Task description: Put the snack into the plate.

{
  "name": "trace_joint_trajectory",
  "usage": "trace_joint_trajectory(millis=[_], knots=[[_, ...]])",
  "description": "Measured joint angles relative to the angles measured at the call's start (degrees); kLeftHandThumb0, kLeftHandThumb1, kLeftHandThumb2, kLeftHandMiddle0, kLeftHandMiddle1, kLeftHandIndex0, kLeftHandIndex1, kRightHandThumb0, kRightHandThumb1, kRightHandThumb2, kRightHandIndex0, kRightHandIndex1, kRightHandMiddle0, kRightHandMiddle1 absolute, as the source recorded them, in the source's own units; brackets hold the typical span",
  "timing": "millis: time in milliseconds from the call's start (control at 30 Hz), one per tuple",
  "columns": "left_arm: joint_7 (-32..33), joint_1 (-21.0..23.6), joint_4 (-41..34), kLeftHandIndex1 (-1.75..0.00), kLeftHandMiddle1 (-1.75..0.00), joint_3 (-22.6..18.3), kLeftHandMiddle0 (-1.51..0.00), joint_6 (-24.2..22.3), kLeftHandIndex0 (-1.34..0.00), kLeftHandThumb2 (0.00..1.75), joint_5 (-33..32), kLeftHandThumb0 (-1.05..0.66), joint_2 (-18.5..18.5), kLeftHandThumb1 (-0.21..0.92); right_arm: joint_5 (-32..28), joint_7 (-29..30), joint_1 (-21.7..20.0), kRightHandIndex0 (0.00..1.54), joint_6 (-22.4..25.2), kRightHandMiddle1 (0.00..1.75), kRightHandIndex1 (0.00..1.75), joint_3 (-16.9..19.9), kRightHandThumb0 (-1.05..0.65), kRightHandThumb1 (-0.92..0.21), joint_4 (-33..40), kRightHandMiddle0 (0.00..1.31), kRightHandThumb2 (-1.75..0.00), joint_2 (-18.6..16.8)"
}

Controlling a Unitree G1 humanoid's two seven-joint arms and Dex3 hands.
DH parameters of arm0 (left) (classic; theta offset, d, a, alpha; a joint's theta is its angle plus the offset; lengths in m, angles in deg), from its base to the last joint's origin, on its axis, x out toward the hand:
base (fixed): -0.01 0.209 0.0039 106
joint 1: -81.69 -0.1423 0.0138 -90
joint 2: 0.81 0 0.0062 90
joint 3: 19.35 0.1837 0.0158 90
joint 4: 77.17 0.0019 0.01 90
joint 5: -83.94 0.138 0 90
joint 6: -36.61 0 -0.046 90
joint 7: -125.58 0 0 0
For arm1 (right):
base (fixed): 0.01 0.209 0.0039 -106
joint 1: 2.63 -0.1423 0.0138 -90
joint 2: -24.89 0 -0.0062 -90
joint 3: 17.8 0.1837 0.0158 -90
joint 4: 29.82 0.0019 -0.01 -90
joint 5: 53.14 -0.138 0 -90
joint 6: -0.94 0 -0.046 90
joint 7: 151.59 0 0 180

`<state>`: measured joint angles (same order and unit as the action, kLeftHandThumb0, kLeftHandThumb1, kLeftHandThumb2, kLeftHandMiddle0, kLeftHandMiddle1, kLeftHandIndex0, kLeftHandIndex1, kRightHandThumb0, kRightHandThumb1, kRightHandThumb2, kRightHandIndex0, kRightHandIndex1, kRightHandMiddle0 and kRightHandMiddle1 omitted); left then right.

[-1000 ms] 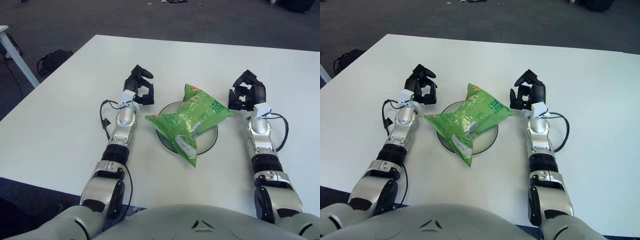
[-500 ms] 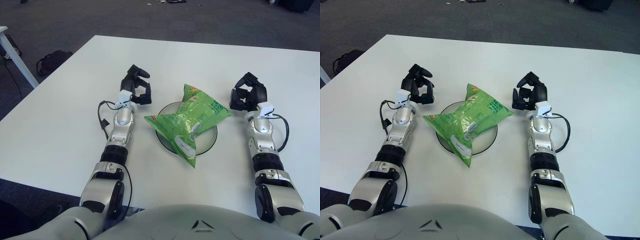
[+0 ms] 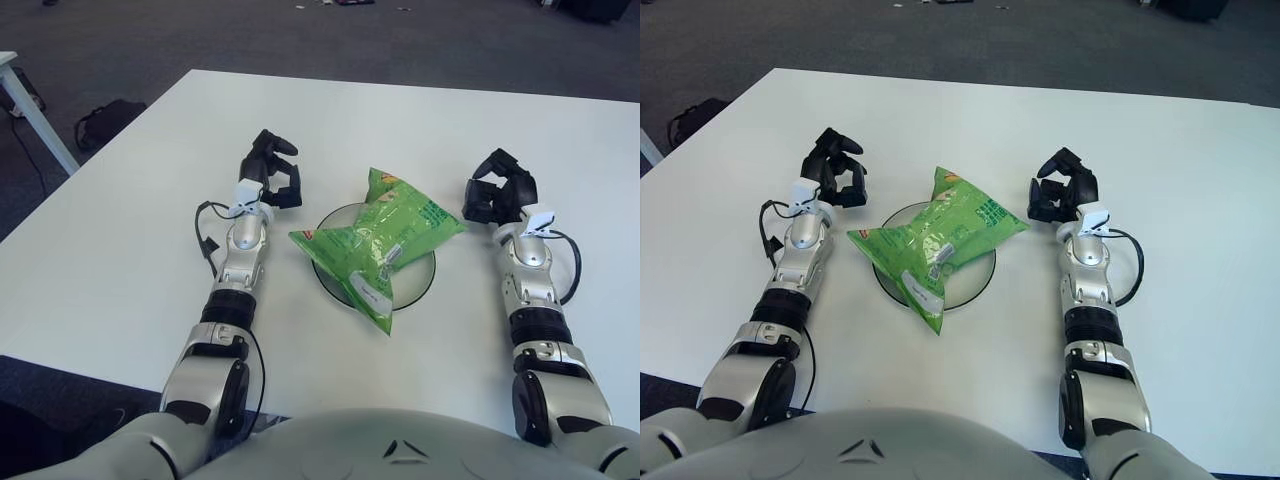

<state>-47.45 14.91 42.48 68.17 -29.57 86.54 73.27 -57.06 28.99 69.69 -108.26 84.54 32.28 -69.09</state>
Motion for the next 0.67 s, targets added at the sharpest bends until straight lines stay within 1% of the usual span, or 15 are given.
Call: trace_joint_trajectory(millis=[333,500,667], knots=[[-0.06,0.15,0.65,-1.75,-1.75,0.05,-0.58,0.61,-0.57,1.45,-0.01,-0.01,-0.07,0.20,-0.02,1.20,3.20,1.32,5.32,1.75,1.75,0.60,-0.48,-0.32,6.43,0.61,-1.31,-0.43],[-0.06,0.34,1.30,-1.75,-1.75,0.08,-0.58,0.85,-0.57,1.45,0.05,-0.01,-0.07,0.21,-0.87,1.85,3.74,1.32,8.23,1.75,1.75,1.54,-0.48,-0.32,7.65,0.61,-1.31,-0.79],[-0.06,0.43,1.79,-1.75,-1.75,0.13,-0.58,0.91,-0.57,1.45,0.10,-0.01,-0.04,0.21,-1.86,1.97,4.09,1.33,10.14,1.75,1.75,2.05,-0.48,-0.33,8.52,0.60,-1.30,-1.06]])
